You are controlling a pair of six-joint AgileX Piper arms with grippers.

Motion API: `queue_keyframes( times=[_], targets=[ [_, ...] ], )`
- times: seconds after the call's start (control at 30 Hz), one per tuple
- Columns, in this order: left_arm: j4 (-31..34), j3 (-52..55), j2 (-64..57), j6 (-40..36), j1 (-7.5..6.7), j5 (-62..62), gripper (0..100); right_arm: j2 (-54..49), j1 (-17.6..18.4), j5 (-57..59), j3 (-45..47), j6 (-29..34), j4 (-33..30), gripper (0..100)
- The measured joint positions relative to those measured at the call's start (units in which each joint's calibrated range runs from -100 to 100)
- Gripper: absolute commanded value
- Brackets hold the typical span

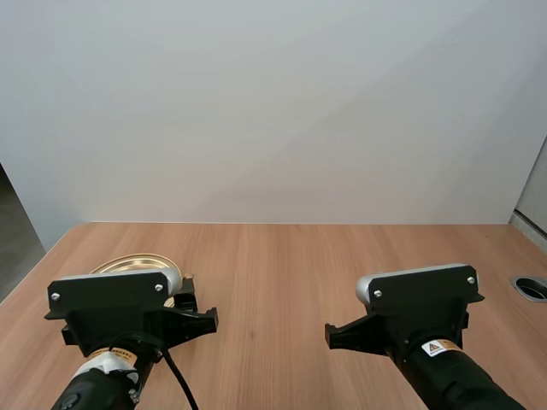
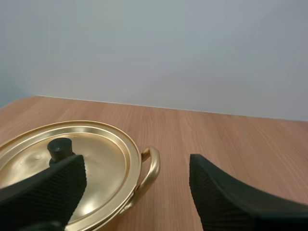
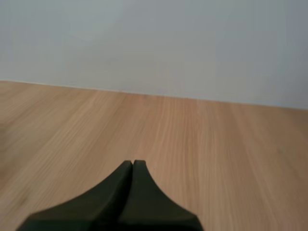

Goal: Open the pot, put the car inside, and close it

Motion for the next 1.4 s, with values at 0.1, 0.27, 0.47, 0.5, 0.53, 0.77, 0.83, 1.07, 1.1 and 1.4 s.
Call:
queue_keyframes(
  times=[0.1,0.27,0.47,0.5,0.53,0.77,0.83,1.07,1.1,1.4],
  targets=[
    [0.00,0.00,0.00,0.00,0.00,0.00,100,-0.86,-0.09,2.32,0.00,3.19,-3.25,0],
    [0.00,0.00,0.00,0.00,-0.24,0.00,100,-1.79,-0.51,3.32,0.00,5.37,-5.08,0],
    [0.00,0.00,0.00,0.00,-0.24,0.00,100,-3.53,-1.76,5.02,0.00,6.34,-5.46,0],
    [0.00,0.00,0.00,0.00,-0.24,0.00,100,-3.53,-1.70,5.02,0.00,6.34,-5.76,0],
    [0.00,0.00,0.00,0.00,-0.24,0.00,100,-3.53,-1.33,4.47,0.00,6.61,-6.42,0],
    [0.00,0.00,0.00,0.00,-0.24,0.00,100,-3.53,2.05,-1.51,0.00,15.14,-17.22,0],
    [0.00,0.00,0.00,0.00,-0.24,0.00,100,-3.53,2.95,-1.51,0.00,17.95,-20.47,0],
    [0.00,0.00,0.00,0.00,-0.24,0.00,100,-4.82,3.86,0.00,0.00,28.54,-32.57,0],
    [0.00,0.00,0.00,0.00,-0.24,0.00,100,-4.82,3.86,0.00,0.00,30.12,-34.36,0],
    [0.00,0.00,0.00,0.00,-0.24,0.00,100,-4.82,3.86,0.21,0.00,40.19,-41.72,0]
  ],
)
